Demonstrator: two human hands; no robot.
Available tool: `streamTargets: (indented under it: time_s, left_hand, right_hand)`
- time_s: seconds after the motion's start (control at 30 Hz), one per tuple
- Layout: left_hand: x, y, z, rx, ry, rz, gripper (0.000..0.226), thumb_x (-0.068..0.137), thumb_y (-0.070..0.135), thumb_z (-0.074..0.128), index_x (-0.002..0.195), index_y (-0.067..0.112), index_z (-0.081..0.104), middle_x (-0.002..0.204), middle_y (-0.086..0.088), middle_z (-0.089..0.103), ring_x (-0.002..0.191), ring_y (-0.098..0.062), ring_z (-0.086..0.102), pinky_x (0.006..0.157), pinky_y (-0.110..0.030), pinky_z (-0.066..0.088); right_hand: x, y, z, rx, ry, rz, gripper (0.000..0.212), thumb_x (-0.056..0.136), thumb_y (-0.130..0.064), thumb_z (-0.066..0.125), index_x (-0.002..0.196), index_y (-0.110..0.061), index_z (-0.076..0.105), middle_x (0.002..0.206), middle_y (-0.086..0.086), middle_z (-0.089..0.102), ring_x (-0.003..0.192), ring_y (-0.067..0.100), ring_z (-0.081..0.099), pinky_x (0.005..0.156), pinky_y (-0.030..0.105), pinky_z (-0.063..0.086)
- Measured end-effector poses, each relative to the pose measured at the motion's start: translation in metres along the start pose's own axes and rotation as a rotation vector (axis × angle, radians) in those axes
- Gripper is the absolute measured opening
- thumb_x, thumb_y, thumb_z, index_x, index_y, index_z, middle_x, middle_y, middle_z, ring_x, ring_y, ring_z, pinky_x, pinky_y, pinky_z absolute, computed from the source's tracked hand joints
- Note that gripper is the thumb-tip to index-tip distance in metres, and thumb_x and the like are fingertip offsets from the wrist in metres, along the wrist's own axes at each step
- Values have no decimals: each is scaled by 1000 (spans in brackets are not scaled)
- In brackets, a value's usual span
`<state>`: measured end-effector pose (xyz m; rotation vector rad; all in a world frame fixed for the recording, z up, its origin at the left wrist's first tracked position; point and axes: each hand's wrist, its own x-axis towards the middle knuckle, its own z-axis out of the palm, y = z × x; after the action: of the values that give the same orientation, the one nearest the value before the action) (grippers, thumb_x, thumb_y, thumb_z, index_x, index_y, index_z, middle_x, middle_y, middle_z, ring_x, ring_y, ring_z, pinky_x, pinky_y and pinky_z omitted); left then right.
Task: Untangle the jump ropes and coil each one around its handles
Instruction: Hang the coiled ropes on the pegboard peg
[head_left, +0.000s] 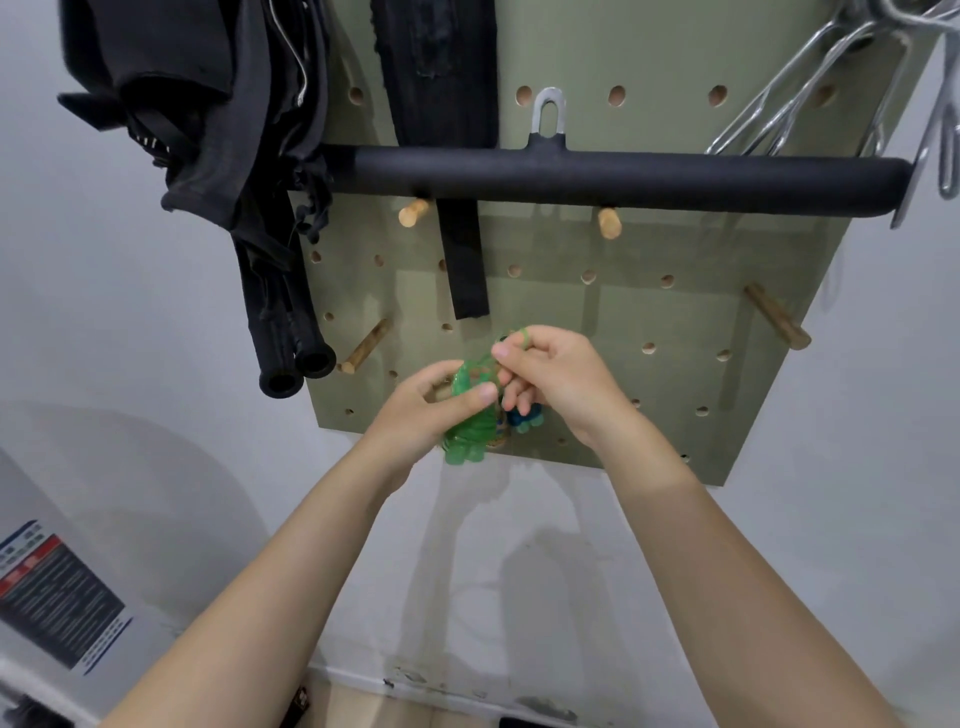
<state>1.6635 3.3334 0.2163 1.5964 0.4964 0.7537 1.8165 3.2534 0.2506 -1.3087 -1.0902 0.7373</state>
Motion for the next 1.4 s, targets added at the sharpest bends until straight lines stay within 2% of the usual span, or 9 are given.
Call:
streamTargets:
  time_s: [0.1, 0.2, 0.43, 0.57, 0.73, 0.9, 1.03, 1.2, 1.4]
  left_hand:
    - [0, -3, 1, -66, -32, -39, 38, 89, 45, 66, 102, 10, 71, 93, -6, 72, 84, -18, 67, 76, -29, 52]
    - [1, -6, 0, -113, 17, -40, 26, 88, 34, 66, 94, 10, 73, 91, -6, 73, 86, -18, 67, 83, -31, 52]
    - [13, -22, 3, -70, 126, -98, 2, 88, 14, 71, 88, 16, 71, 85, 1, 73, 83, -18, 63, 77, -35, 44]
    - [19, -25, 4, -46, 139, -94, 17, 91, 29, 68, 80, 16, 70, 85, 0, 71, 81, -13, 62, 67, -29, 42]
    - [35, -23, 9, -113, 190, -107, 10, 92, 20, 67, 84, 16, 70, 82, 2, 73, 78, -10, 66, 55, -24, 48]
    - [60, -15, 11, -170, 214, -120, 6, 93, 15, 66, 88, 13, 67, 73, 1, 70, 67, -13, 69, 61, -28, 56]
    - [81, -13, 10, -73, 223, -92, 9, 89, 22, 72, 82, 17, 70, 73, 0, 67, 73, -16, 65, 64, -35, 53]
    - [90, -22, 14, -45, 241, -136, 11, 88, 25, 74, 83, 16, 72, 76, -3, 68, 74, -20, 62, 60, -30, 46]
    - [86, -29, 14, -35, 288, -134, 16, 88, 24, 74, 93, 9, 76, 85, -7, 74, 74, -16, 68, 62, -26, 54]
  right_hand:
    - [-3, 4, -1, -4, -94, 18, 11, 92, -9, 64, 84, -3, 61, 66, 9, 62, 50, 19, 57, 45, 23, 47]
    - [-4, 10, -2, -52, -112, 54, 9, 90, -7, 67, 84, -3, 62, 69, 12, 64, 48, 17, 58, 44, 22, 47]
    - [-2, 28, -10, -10, 31, 104, 11, 90, -5, 66, 93, 5, 61, 69, 15, 63, 48, 17, 59, 46, 23, 49]
    - [1, 36, -9, 26, 49, 124, 16, 95, -11, 61, 97, 5, 61, 73, 15, 66, 54, 20, 64, 54, 26, 54]
    - [10, 41, -7, 108, 96, 165, 18, 97, -14, 58, 103, 3, 59, 80, 19, 69, 61, 23, 69, 59, 28, 58]
    - [25, 38, -9, 177, 137, 197, 29, 97, -18, 59, 110, 8, 58, 87, 20, 72, 65, 25, 69, 62, 29, 59]
    - [40, 36, -10, 204, 154, 230, 35, 96, -26, 62, 108, 7, 60, 88, 19, 74, 70, 27, 72, 65, 32, 60]
    - [50, 44, -11, 235, 169, 242, 37, 95, -25, 63, 105, 10, 60, 90, 23, 73, 77, 34, 73, 74, 39, 61]
    - [50, 56, -8, 284, 251, 208, 40, 91, -25, 68, 101, 13, 61, 84, 23, 73, 77, 36, 73, 75, 43, 61]
